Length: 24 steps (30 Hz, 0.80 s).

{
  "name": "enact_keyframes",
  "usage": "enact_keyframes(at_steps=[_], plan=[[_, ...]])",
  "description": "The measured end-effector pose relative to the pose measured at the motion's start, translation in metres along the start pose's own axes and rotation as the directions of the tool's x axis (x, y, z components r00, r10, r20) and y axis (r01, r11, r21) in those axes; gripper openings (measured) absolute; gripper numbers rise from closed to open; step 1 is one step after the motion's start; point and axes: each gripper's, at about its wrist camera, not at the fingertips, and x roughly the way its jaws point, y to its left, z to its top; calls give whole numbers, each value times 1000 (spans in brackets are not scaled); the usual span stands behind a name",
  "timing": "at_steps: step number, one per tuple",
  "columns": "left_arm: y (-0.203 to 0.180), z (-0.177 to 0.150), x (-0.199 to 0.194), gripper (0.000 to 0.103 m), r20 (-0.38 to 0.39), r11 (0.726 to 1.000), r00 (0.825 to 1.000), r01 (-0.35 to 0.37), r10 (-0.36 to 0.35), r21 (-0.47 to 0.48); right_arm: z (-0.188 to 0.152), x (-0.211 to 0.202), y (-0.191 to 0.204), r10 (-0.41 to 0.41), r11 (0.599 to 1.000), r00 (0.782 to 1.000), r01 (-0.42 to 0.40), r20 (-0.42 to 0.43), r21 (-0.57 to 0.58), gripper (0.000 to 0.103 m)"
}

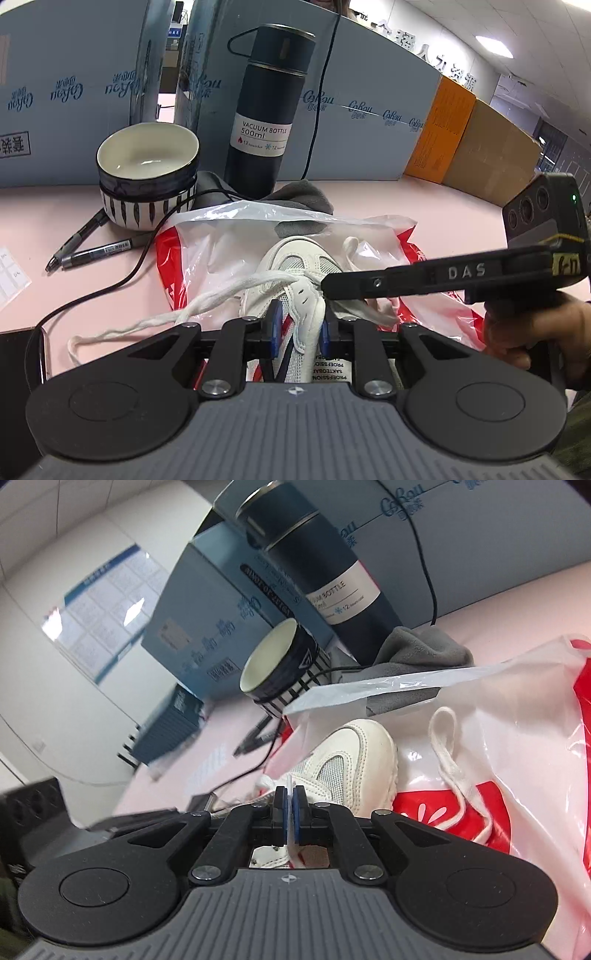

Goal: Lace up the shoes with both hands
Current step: 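Lower the lace to the eyelets with the right gripper while the left gripper holds the lace there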

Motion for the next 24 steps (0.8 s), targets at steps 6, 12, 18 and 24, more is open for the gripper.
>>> enact_keyframes(at_steps=[6, 12, 18, 24], plan=[[-7, 4, 2, 18, -11, 998, 1000, -17, 18, 61, -1, 2, -8, 14, 1000, 1000, -13, -6, 26, 2], [-10, 8, 7, 18, -18, 997, 1000, 9, -7, 83, -2, 2, -10, 18, 999, 1000, -18, -8, 34, 2], [53, 1, 12, 18, 24, 862, 982, 178, -189, -475, -2, 2, -11, 32, 999, 999, -32, -7, 25, 2], [87, -27, 23, 18, 111, 608, 952, 270, -286, -747, -2, 3, -12, 49, 998, 999, -49, -4, 26, 2]])
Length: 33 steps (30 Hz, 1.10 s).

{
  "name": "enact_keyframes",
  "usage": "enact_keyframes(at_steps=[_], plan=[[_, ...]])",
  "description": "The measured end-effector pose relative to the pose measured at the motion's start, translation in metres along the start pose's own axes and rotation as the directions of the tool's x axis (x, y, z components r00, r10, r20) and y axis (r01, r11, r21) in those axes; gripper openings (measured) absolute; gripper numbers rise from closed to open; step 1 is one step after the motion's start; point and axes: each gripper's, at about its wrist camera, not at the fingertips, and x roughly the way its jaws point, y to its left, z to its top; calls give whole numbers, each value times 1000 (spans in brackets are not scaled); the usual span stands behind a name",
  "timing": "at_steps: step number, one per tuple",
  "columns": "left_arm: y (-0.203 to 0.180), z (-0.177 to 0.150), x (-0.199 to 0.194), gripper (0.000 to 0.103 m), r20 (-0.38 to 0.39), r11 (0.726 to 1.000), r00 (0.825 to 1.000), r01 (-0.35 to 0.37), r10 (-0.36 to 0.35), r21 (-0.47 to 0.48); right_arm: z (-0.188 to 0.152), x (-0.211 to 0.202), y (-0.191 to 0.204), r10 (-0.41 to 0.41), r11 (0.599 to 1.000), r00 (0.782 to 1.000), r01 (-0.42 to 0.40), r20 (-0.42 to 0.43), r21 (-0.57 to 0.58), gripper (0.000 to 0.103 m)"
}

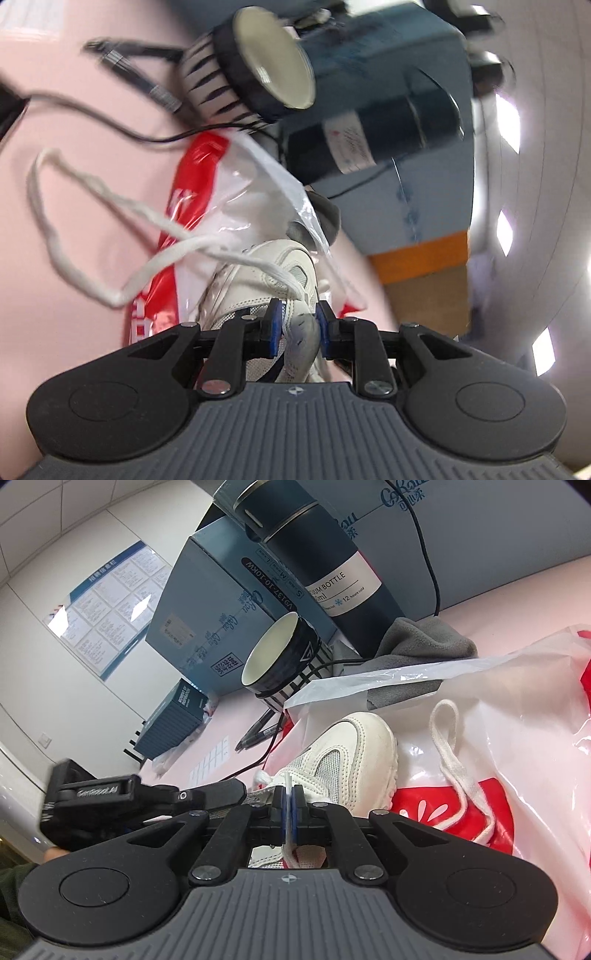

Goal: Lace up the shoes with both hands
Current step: 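Lower the lace to the eyelets with the right gripper while the left gripper holds the lace there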

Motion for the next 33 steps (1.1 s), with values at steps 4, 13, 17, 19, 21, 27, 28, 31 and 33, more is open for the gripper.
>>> enact_keyframes(at_steps=[4, 13, 17, 19, 21, 27, 28, 31, 33], plan=[[-1, -1, 2, 18, 5, 1000, 1000, -4, 4, -30, -1, 0, -1, 13, 1000, 1000, -13, 4, 9, 2], [-20, 4, 2, 26, -15, 992, 998, -59, 61, 110, -3, -1, 4, 28, 1000, 1000, -28, -6, -3, 2], [-54, -9, -1, 40, -3, 889, 988, -138, 154, 437, -3, 0, 3, 25, 1000, 1000, -25, -9, -5, 2], [-68, -20, -4, 42, 35, 797, 979, -184, 201, 575, -3, 0, 3, 23, 1000, 1000, -24, -10, -5, 2], [-77, -30, -6, 42, 89, 714, 970, -227, 226, 662, -4, 1, 2, 25, 1000, 1000, -25, -9, -1, 2], [-83, -46, -6, 13, 138, 584, 964, -249, 227, 773, -4, -2, 5, 24, 1000, 1000, -24, 10, -14, 2], [-80, -44, -5, 12, 126, 610, 967, -240, 224, 755, -3, -4, 7, 19, 999, 1000, -18, 17, -31, 3], [-66, -31, -8, 12, 98, 744, 977, -210, 191, 635, -1, -9, 17, -5, 994, 1000, 8, 27, -108, 4], [-53, -21, -11, 12, 74, 838, 984, -174, 159, 518, -2, -11, 23, -19, 986, 1000, 23, 22, -164, 4]])
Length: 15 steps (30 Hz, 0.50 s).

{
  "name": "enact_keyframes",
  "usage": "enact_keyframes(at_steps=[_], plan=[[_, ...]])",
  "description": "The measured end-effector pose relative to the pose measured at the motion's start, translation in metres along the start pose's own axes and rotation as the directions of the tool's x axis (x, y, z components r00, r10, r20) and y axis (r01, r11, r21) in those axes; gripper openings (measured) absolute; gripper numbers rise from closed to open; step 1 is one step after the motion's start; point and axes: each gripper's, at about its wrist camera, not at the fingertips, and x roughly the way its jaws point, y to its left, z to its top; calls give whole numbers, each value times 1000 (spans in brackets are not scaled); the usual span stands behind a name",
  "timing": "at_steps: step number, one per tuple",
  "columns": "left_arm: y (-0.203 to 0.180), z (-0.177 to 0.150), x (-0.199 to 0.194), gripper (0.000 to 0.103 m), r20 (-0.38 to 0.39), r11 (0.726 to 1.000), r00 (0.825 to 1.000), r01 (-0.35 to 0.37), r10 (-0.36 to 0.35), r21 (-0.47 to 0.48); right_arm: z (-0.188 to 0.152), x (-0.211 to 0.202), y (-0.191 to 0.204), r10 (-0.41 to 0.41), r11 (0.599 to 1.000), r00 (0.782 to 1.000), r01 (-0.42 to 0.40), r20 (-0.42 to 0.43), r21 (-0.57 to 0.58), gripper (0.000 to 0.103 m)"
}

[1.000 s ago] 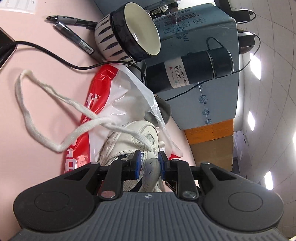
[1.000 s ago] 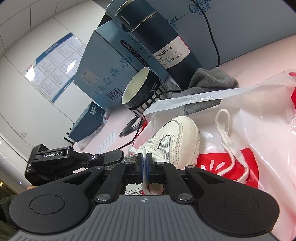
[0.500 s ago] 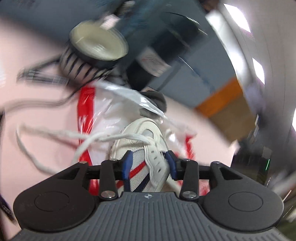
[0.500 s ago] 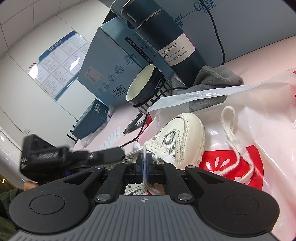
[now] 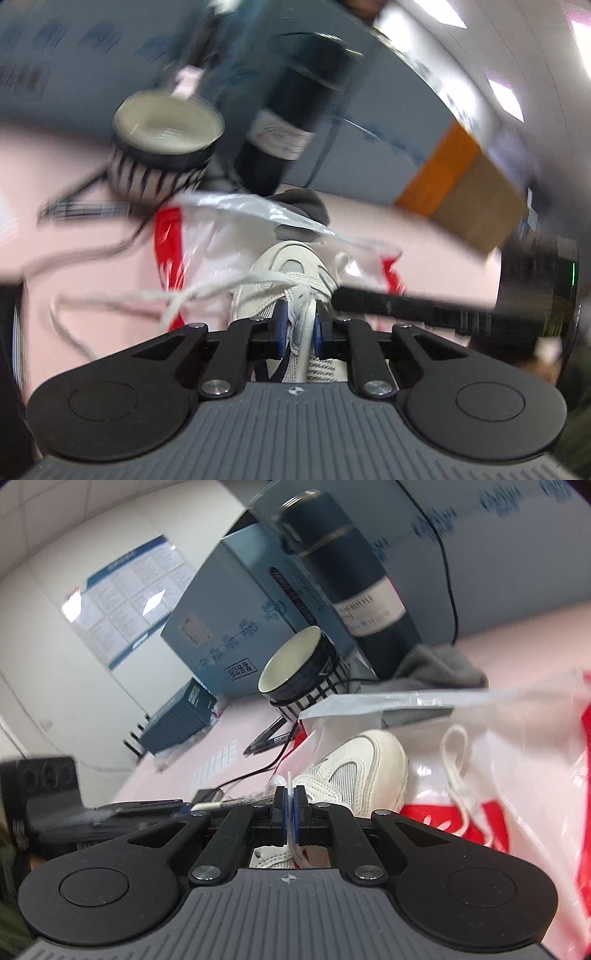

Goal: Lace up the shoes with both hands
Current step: 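Lower the lace to the eyelets with the right gripper while the left gripper holds the lace there, then pinch the lace at the eyelets with the right gripper while the left gripper holds it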

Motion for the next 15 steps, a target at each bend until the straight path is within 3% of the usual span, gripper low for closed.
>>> enact_keyframes(at_steps=[3, 5, 15], plan=[[16, -3, 2, 18, 5, 989, 999, 36, -35, -145, -4, 2, 6, -3, 998, 1000, 1, -31, -67, 4], [22, -5, 3, 22, 6, 981, 999, 46, -46, -188, -6, 4, 8, -7, 997, 999, 4, -40, -82, 4], [28, -6, 6, 27, 7, 966, 998, 60, -60, -253, -9, 7, 8, -17, 997, 999, 14, -44, -80, 4]])
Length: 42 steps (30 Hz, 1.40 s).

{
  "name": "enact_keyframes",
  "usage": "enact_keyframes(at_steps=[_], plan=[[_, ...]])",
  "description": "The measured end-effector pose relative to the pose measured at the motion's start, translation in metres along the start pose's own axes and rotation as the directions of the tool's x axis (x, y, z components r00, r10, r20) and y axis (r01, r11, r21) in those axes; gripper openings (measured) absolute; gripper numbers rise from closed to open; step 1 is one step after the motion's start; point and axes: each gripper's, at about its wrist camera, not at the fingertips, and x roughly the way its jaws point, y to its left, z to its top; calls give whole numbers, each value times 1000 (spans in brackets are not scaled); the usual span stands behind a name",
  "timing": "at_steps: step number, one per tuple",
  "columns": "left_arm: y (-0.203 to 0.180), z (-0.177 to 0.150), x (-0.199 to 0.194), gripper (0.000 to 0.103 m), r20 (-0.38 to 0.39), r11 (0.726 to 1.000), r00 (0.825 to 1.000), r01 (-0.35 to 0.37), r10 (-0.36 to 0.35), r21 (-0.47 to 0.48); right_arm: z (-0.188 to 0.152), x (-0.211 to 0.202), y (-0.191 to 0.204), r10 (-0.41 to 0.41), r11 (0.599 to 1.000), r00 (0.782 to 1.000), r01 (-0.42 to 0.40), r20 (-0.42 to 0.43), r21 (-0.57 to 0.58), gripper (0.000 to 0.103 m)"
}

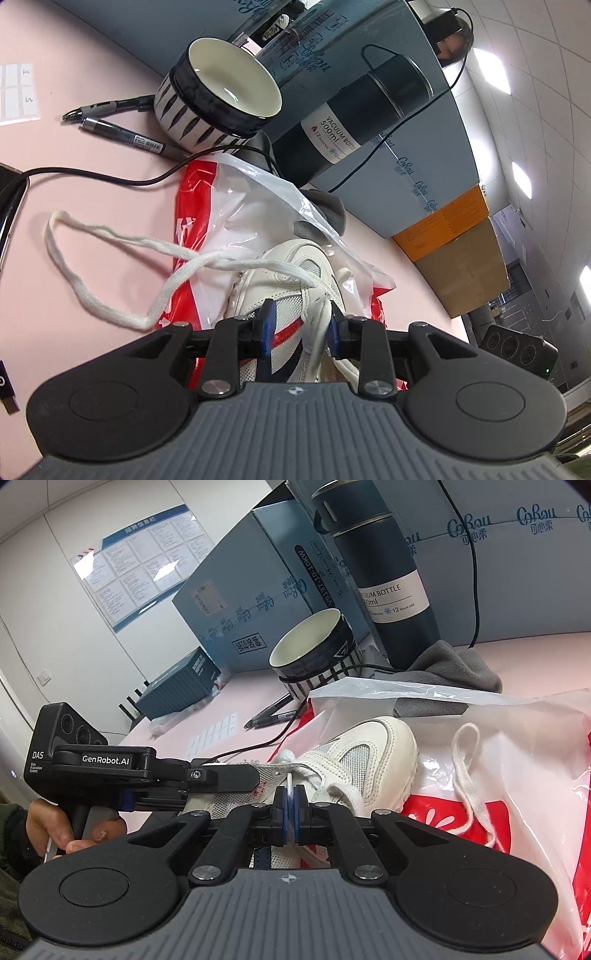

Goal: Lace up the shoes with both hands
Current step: 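Pinch the lace at the eyelets with the right gripper while the left gripper holds it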

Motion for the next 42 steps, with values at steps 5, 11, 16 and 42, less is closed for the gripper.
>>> enact_keyframes(at_steps=[5, 11, 16, 42], plan=[[1, 0, 0, 29, 0, 1000, 1000, -5, 5, -6, 0, 3, 2, -1, 1000, 1000, 1, 3, -6, 4], [3, 0, 0, 34, 2, 1000, 1000, -14, 14, -15, 1, 4, 8, 3, 998, 1000, -5, -20, -61, 4], [3, 0, 1, 34, 1, 1000, 1000, -15, 15, -14, -1, 5, 11, 4, 996, 1000, -6, -25, -90, 4], [7, 0, 2, 44, -7, 999, 999, -37, 37, -21, -3, -3, 8, 29, 998, 999, -27, 27, -51, 4]])
